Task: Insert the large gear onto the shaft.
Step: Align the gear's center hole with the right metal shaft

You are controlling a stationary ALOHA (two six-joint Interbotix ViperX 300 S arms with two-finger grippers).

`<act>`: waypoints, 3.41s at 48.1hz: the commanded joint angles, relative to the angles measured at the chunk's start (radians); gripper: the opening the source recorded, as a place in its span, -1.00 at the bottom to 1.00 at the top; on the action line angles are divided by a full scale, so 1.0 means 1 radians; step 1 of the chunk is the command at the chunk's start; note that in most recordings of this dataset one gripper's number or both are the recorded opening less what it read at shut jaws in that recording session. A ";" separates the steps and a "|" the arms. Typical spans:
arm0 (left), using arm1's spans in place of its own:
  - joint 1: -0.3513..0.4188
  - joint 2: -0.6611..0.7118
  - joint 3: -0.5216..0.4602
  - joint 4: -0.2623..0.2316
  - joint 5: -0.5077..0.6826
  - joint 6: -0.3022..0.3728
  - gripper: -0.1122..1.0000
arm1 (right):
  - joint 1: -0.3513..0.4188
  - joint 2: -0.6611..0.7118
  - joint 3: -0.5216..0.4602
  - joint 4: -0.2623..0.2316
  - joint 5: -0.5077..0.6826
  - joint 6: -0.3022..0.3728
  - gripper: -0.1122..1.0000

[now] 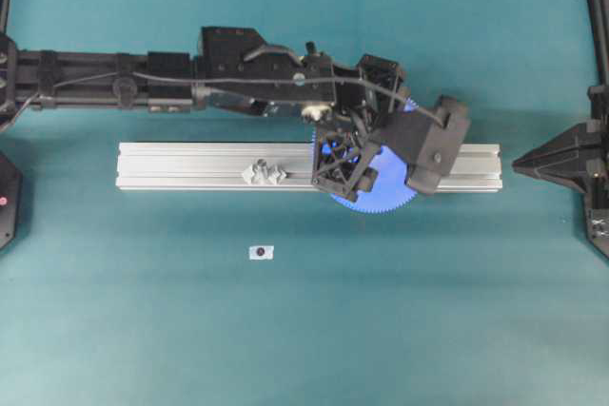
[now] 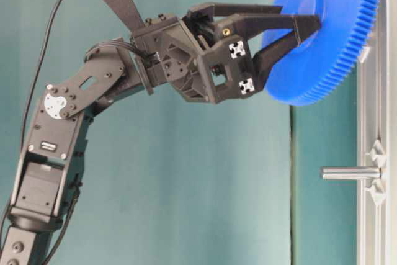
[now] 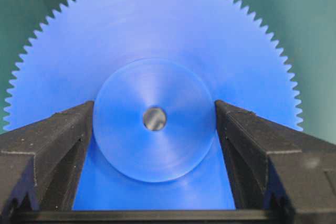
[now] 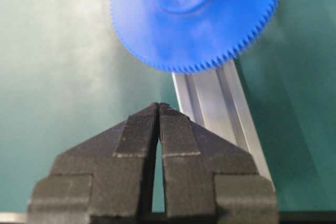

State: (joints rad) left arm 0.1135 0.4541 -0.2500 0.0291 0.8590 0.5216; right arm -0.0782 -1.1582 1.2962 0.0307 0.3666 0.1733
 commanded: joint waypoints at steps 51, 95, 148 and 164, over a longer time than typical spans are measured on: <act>0.055 -0.069 0.060 0.003 0.021 -0.006 0.62 | -0.002 0.006 -0.014 0.005 -0.005 0.011 -0.65; 0.066 -0.069 0.074 0.005 -0.012 -0.080 0.75 | -0.003 0.006 -0.034 -0.002 -0.015 0.008 -0.65; 0.077 -0.060 0.009 0.003 -0.006 -0.183 0.89 | -0.002 0.008 -0.028 0.000 -0.018 0.009 -0.65; 0.069 -0.040 0.003 0.002 0.037 -0.187 0.89 | -0.002 0.006 -0.021 0.003 -0.018 0.009 -0.65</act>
State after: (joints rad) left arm 0.1595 0.4264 -0.2270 0.0261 0.8912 0.3359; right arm -0.0782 -1.1582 1.2885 0.0307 0.3559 0.1733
